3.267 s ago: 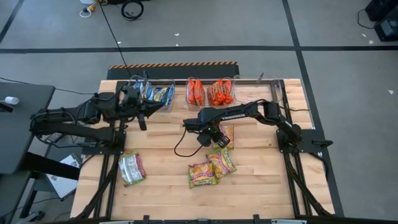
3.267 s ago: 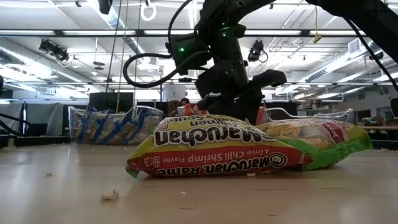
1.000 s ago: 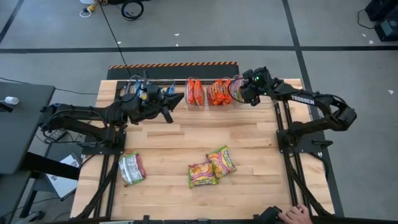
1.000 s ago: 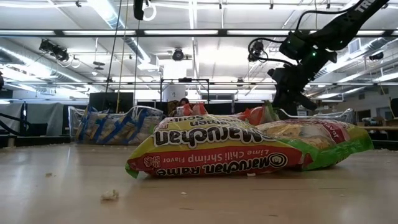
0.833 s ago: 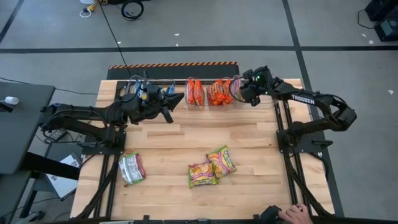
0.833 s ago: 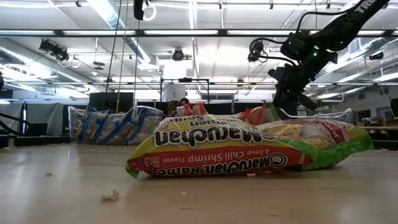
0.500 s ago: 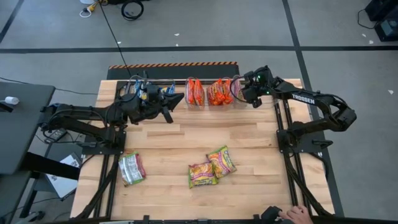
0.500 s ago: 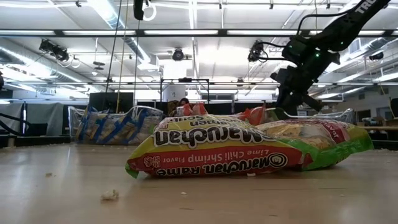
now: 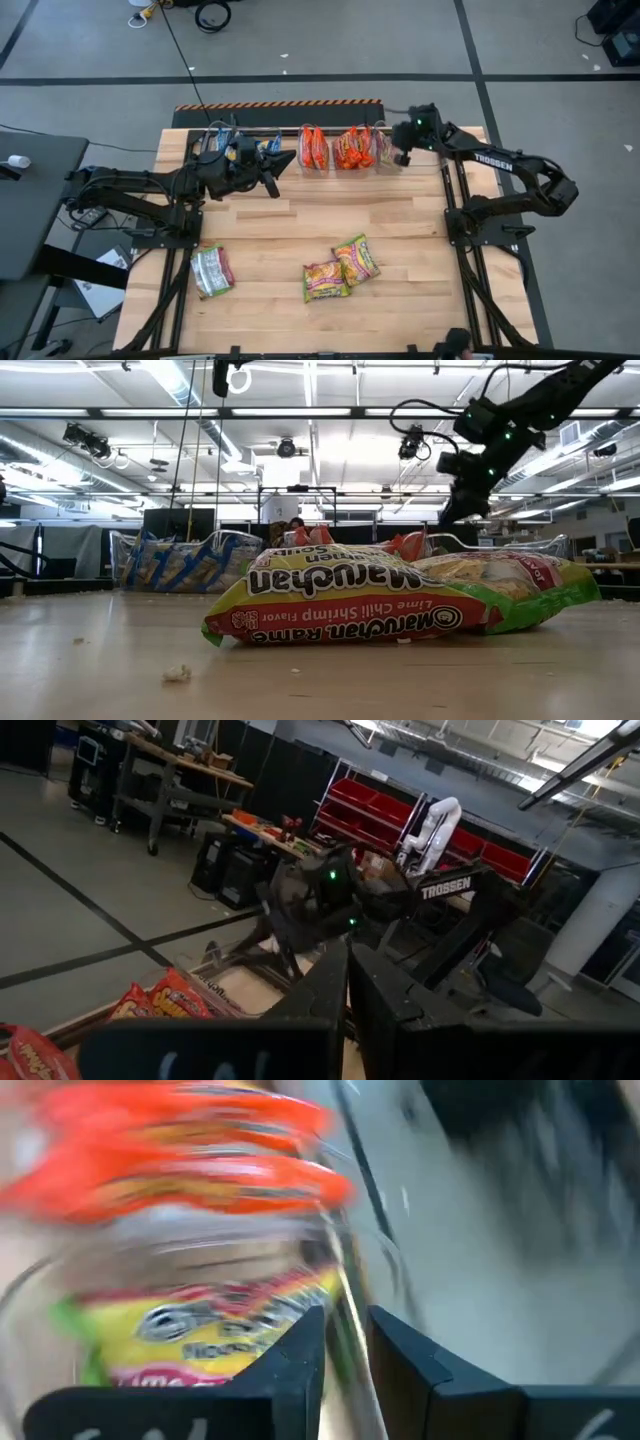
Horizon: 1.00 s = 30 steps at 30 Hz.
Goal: Sort Maruchan noodles
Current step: Put the green noodle pack into the right transparent bin
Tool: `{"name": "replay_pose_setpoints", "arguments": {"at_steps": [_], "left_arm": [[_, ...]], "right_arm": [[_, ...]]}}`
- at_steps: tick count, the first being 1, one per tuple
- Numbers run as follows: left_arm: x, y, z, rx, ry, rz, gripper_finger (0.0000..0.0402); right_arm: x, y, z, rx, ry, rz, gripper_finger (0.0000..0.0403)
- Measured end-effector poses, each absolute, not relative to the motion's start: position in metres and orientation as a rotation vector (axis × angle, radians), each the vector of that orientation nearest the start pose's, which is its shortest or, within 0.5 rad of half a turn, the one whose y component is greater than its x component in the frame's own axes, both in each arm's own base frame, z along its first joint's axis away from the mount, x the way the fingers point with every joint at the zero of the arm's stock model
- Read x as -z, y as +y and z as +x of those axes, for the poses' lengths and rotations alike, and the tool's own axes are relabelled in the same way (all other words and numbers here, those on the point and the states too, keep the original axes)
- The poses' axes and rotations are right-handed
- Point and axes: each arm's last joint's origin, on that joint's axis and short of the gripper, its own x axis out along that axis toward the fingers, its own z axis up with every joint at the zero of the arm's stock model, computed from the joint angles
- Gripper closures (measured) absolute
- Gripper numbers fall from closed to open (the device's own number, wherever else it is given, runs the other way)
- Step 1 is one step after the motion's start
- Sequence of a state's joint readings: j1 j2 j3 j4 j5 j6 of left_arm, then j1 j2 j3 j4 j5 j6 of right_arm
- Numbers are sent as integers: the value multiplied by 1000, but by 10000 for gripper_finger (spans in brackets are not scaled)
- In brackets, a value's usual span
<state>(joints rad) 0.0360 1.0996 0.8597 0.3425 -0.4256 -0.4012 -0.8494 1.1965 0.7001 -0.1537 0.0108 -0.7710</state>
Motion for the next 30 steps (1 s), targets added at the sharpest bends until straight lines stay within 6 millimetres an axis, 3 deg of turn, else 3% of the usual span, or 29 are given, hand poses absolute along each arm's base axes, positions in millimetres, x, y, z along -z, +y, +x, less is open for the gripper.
{"name": "replay_pose_setpoints", "arguments": {"at_steps": [6, 10, 17, 26, 30], "left_arm": [[-348, 27, 245, -452, -209, -475, 381], [-348, 38, 244, -424, -208, -496, 381], [-350, 51, 237, -297, -160, -489, 381], [-353, 44, 223, -129, -50, -373, 381], [-354, 44, 220, -122, -50, -321, 381]], "right_arm": [[-255, -196, 167, 849, 793, 311, 311], [-250, -211, 180, 880, 796, 690, 299], [-225, -232, 200, 933, 843, 955, 267], [-222, -231, 200, 1031, 824, 1061, 255], [-209, -231, 206, 1036, 873, 1107, 258]]}}
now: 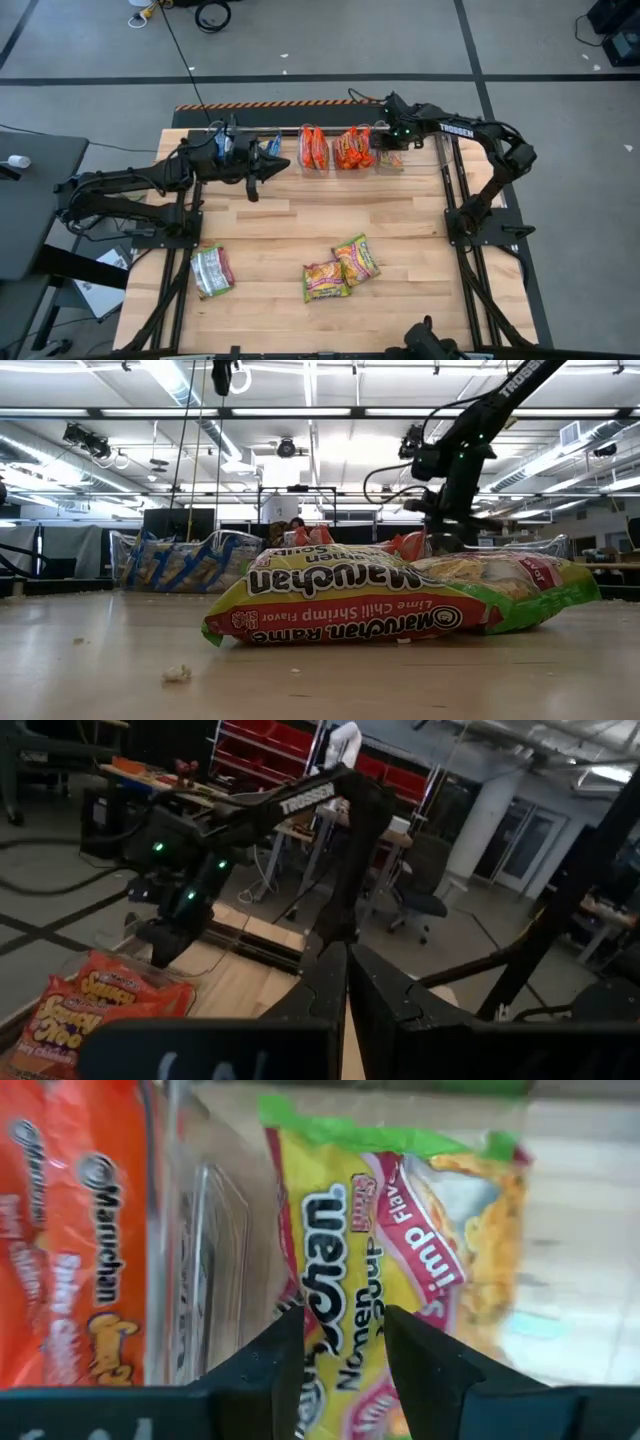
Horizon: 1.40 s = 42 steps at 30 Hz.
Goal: Sort Maruchan noodles
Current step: Put the green noodle pack into the right transparent bin
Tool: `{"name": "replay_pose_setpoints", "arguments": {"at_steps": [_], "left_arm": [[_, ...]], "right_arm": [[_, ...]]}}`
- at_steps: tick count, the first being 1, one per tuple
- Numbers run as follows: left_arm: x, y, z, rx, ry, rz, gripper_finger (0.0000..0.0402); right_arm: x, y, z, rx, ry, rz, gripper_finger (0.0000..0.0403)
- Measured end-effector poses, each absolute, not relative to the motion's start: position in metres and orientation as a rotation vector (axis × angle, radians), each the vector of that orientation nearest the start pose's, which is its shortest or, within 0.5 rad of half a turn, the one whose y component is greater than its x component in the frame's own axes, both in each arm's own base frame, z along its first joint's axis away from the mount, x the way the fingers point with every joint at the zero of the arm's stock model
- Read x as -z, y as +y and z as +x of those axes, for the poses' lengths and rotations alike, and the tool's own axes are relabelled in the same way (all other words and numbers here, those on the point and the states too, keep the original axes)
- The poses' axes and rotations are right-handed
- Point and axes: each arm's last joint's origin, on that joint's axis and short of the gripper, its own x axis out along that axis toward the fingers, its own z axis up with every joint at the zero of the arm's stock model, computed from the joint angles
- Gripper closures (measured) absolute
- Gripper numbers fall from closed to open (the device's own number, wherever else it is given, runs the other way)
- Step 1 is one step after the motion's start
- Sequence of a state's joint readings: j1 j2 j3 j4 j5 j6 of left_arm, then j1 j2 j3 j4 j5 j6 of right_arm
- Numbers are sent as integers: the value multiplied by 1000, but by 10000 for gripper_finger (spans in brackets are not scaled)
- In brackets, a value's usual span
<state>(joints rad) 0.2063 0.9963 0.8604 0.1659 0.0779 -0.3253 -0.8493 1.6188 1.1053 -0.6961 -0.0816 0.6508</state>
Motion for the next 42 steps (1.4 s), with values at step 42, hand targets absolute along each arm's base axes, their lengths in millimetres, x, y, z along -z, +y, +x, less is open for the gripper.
{"name": "replay_pose_setpoints", "arguments": {"at_steps": [42], "left_arm": [[-368, 50, 198, -112, -117, -415, 381]], "right_arm": [[-152, -226, 128, 416, 196, 1306, 397]]}}
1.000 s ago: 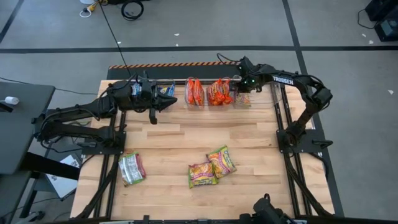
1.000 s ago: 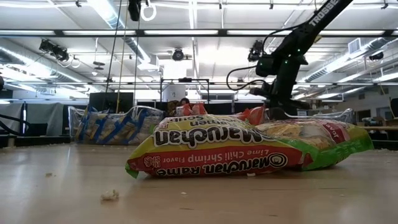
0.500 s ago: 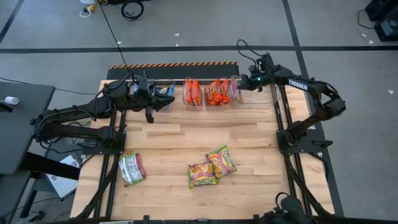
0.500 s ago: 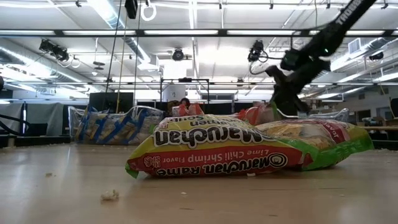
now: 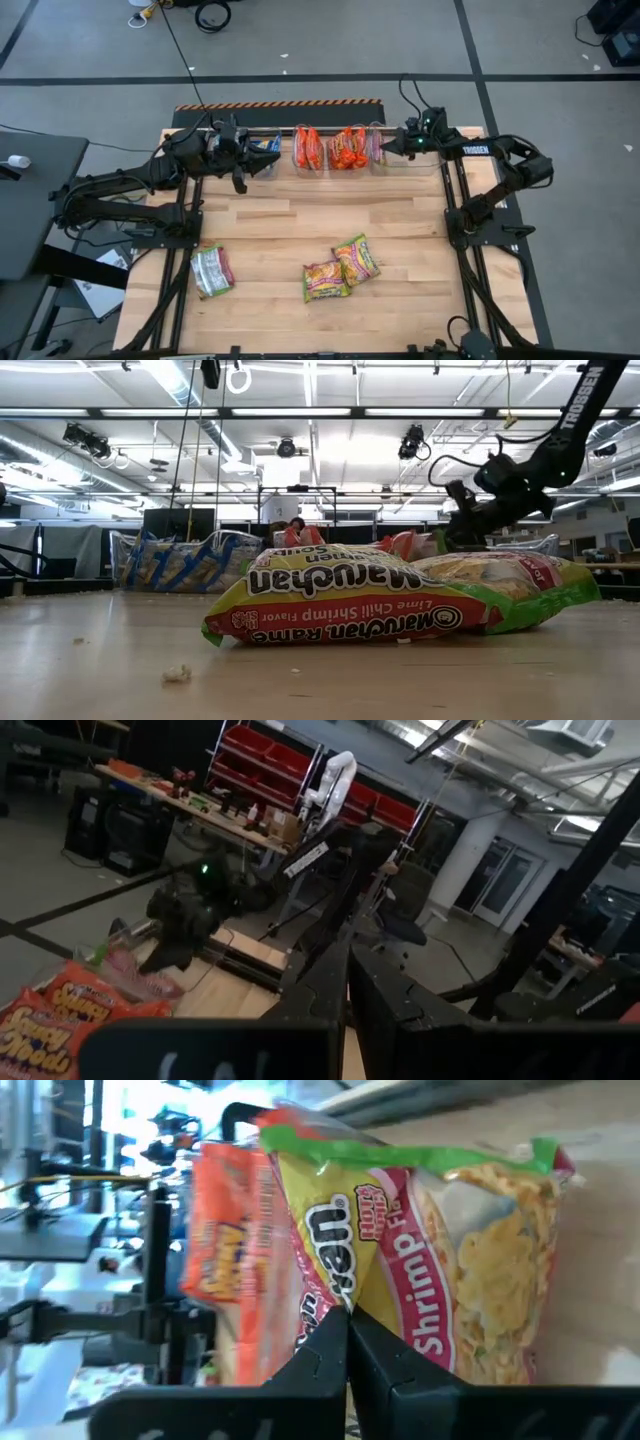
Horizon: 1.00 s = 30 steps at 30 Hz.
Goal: Sort Maruchan noodles
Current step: Put the green noodle pack into the right transparent bin
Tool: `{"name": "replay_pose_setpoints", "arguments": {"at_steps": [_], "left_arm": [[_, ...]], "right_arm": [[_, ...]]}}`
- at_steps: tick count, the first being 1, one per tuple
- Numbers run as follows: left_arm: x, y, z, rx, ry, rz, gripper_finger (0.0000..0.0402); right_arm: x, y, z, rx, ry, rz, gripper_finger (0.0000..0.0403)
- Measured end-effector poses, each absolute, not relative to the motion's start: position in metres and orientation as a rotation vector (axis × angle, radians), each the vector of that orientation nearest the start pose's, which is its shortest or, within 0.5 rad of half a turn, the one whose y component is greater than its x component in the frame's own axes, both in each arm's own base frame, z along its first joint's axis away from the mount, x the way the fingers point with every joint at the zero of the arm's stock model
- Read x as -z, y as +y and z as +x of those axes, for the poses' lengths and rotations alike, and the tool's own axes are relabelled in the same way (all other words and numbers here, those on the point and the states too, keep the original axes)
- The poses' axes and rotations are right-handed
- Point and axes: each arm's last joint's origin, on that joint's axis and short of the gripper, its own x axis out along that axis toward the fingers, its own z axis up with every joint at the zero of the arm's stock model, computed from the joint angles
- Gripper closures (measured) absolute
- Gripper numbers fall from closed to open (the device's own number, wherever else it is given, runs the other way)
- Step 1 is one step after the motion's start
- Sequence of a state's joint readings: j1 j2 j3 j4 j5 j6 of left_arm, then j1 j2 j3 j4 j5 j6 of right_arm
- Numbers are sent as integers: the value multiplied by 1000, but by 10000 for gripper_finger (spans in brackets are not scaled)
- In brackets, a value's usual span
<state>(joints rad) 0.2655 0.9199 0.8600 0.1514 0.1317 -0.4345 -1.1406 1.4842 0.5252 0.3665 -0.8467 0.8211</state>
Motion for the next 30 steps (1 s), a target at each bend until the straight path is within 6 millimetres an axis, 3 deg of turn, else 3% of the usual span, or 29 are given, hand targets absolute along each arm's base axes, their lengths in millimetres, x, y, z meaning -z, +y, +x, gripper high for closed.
{"name": "replay_pose_setpoints", "arguments": {"at_steps": [9, 17, 30], "left_arm": [[-369, 50, 198, -108, -136, -412, 381], [-369, 50, 198, -97, -129, -411, 381], [-368, 49, 198, -87, -113, -335, 381]], "right_arm": [[-145, -224, 136, 510, 210, 1332, 324], [-156, -222, 135, 512, 172, 1321, 257], [-192, -205, 122, 652, 102, 1240, 247]]}}
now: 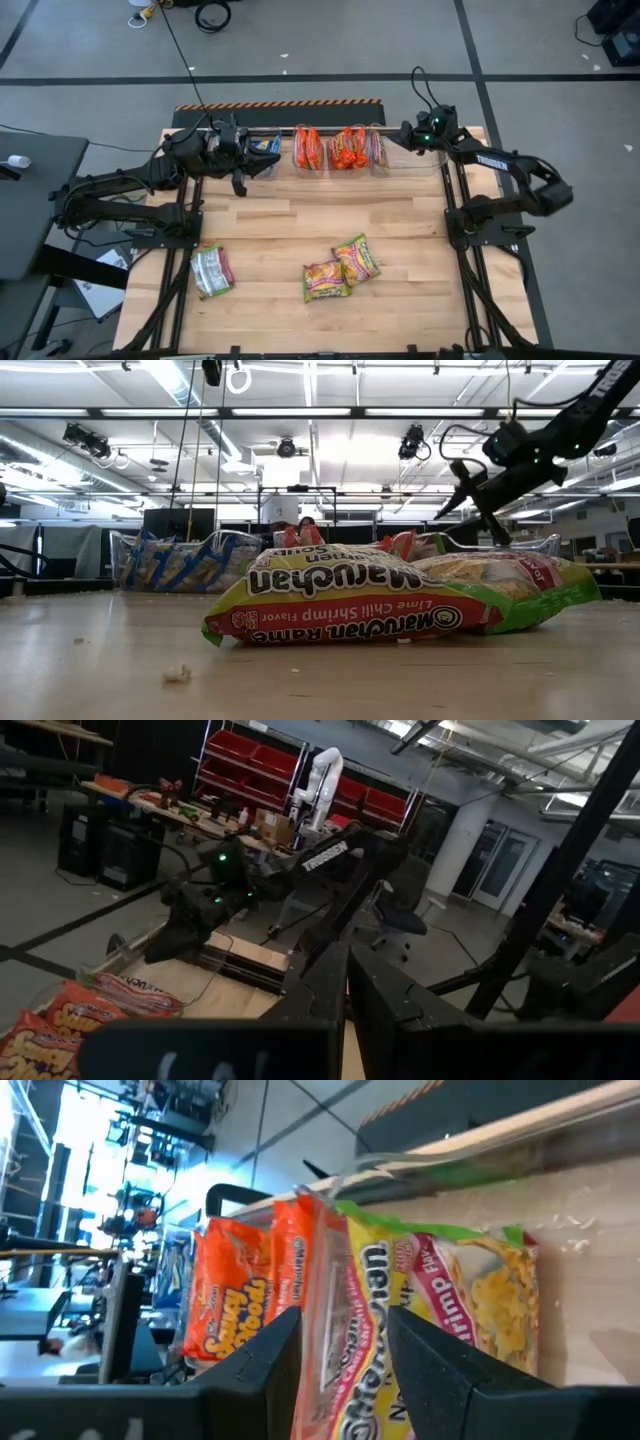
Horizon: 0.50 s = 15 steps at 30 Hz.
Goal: Sort Maruchan noodles
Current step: Put the green noodle pack into the right transparent bin
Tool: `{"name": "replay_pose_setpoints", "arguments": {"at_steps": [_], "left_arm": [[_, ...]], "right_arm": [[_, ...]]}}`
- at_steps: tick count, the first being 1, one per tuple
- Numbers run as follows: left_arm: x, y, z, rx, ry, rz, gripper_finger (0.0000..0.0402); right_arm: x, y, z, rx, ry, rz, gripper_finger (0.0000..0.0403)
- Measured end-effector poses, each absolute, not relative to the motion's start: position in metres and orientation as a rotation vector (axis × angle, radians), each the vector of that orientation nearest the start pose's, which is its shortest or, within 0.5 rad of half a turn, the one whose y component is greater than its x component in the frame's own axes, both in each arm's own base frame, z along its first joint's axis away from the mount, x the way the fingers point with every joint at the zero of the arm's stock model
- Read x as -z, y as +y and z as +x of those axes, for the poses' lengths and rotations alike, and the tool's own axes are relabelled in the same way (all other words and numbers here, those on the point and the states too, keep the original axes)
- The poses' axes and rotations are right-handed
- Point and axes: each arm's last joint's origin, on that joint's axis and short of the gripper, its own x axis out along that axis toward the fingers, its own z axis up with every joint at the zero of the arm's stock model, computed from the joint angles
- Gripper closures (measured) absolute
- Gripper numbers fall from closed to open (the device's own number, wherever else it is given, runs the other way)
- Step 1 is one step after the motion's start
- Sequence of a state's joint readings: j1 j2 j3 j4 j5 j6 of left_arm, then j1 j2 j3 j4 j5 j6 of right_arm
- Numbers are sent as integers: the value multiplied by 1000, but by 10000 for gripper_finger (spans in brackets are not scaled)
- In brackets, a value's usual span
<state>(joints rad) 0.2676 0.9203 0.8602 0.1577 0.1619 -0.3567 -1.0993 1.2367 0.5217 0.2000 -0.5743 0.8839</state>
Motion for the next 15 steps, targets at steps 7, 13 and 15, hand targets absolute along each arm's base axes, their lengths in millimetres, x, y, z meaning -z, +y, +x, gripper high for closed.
{"name": "replay_pose_setpoints", "arguments": {"at_steps": [7, 13, 15], "left_arm": [[-366, 49, 198, -94, -85, -272, 381], [-356, 48, 199, -99, 15, -258, 381], [-355, 44, 200, -65, 29, -267, 381]], "right_arm": [[-223, -159, 134, 613, 126, 1175, 247], [-241, -88, 161, 520, 188, 1165, 249], [-245, -63, 169, 482, 215, 1174, 250]]}}
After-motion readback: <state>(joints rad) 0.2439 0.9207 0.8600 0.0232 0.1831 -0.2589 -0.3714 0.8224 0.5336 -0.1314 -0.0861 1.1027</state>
